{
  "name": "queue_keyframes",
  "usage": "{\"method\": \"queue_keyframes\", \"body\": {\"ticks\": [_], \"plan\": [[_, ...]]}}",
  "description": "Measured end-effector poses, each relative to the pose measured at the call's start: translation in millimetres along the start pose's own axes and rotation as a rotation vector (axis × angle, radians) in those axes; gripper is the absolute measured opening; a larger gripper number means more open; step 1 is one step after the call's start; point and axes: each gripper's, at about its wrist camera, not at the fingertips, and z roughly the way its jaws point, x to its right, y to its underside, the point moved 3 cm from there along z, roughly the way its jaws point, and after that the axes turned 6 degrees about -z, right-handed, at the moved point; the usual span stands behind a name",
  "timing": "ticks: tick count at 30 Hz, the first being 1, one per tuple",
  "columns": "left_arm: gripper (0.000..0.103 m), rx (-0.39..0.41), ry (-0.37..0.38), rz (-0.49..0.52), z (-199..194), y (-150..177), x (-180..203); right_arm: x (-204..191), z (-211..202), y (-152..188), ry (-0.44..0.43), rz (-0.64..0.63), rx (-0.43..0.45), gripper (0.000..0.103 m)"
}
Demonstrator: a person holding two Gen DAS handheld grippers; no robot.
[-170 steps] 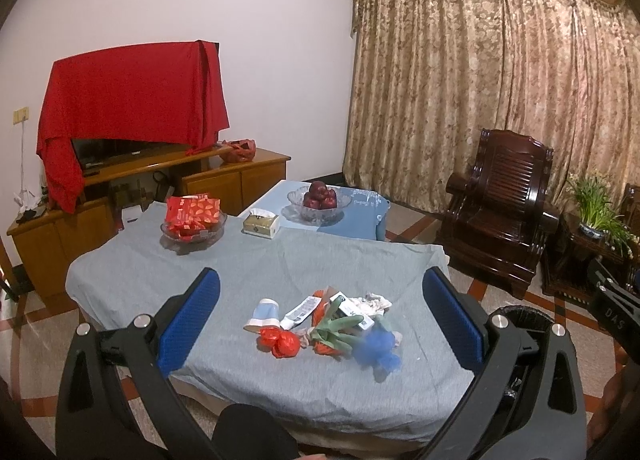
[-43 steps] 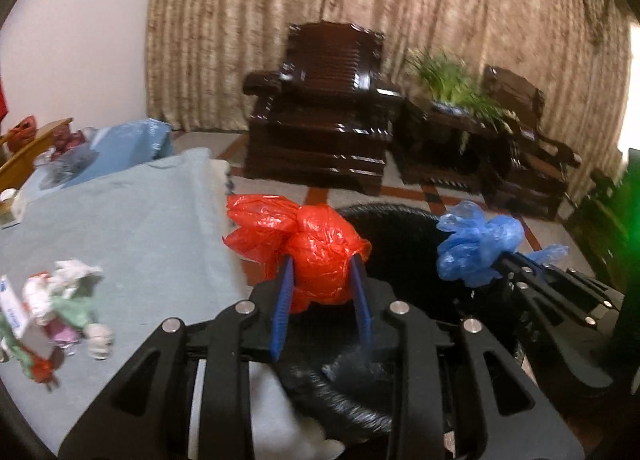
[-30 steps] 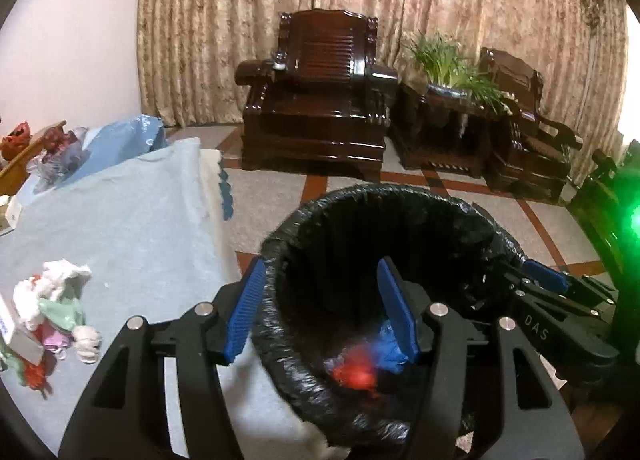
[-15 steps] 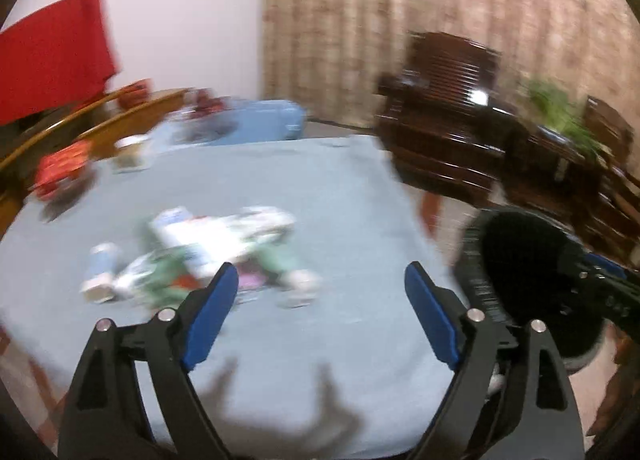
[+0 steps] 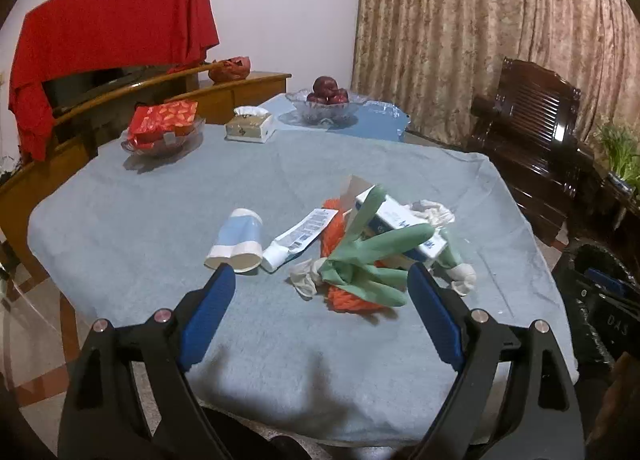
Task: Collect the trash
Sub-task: 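Return both tools to the table and close the left gripper on the green glove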
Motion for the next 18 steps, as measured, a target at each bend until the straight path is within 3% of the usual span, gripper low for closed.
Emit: {"method": "queue_keyframes", "body": {"ticks": [13,16,18], "plan": [[0.083,-0.038,0.029,0.043,78.1,9.8,18.7,-23.6,47.2,-7.7,-0.043,-0.053,-0.031,0.053],[0.077,-0.069,0.03,0.056,101.1,12.3,21.7,-23.0,55.4,-7.1,-0.044,-0.056,-0.044,0.053],[0.066,-0.087,0.038,0.055,111.9,14.9,20.7,-24.4,59.7,-7.4,-0.052,-0.06,-0.05,0.053]]}}
